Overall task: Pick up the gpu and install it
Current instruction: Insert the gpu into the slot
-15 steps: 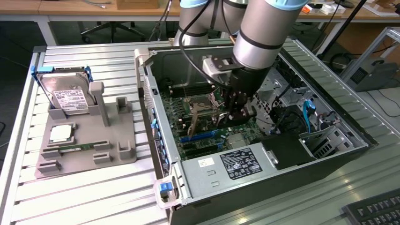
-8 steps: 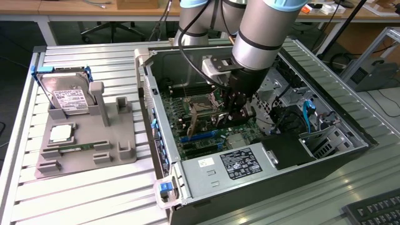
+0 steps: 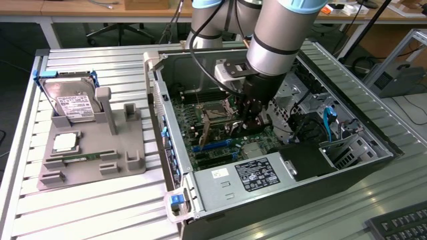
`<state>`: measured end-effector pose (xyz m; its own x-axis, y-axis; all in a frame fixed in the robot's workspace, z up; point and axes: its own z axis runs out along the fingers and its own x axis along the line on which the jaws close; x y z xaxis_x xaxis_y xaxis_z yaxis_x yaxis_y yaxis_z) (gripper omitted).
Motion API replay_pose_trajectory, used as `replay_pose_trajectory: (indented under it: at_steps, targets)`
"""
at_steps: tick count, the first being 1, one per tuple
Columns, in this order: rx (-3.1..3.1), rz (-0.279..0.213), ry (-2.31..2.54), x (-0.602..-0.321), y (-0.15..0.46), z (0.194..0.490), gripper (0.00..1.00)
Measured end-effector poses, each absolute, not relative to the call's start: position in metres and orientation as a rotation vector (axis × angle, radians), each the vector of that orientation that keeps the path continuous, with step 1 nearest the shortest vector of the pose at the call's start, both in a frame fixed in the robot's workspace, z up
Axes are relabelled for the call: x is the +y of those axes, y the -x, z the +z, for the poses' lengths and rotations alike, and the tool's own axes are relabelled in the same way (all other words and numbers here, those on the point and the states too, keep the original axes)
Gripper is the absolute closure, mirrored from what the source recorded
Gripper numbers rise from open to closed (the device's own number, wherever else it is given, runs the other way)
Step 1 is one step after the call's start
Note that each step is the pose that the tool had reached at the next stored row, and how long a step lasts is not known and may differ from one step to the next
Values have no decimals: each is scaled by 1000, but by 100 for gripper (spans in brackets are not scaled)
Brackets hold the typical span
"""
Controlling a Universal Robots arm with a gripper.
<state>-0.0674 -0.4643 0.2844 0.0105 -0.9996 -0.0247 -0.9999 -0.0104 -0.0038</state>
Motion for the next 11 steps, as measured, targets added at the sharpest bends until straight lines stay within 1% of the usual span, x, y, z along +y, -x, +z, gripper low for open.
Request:
replay_pose_trajectory:
  at_steps: [11]
  targets:
    - [2195, 23, 2219, -464, 69, 282, 73]
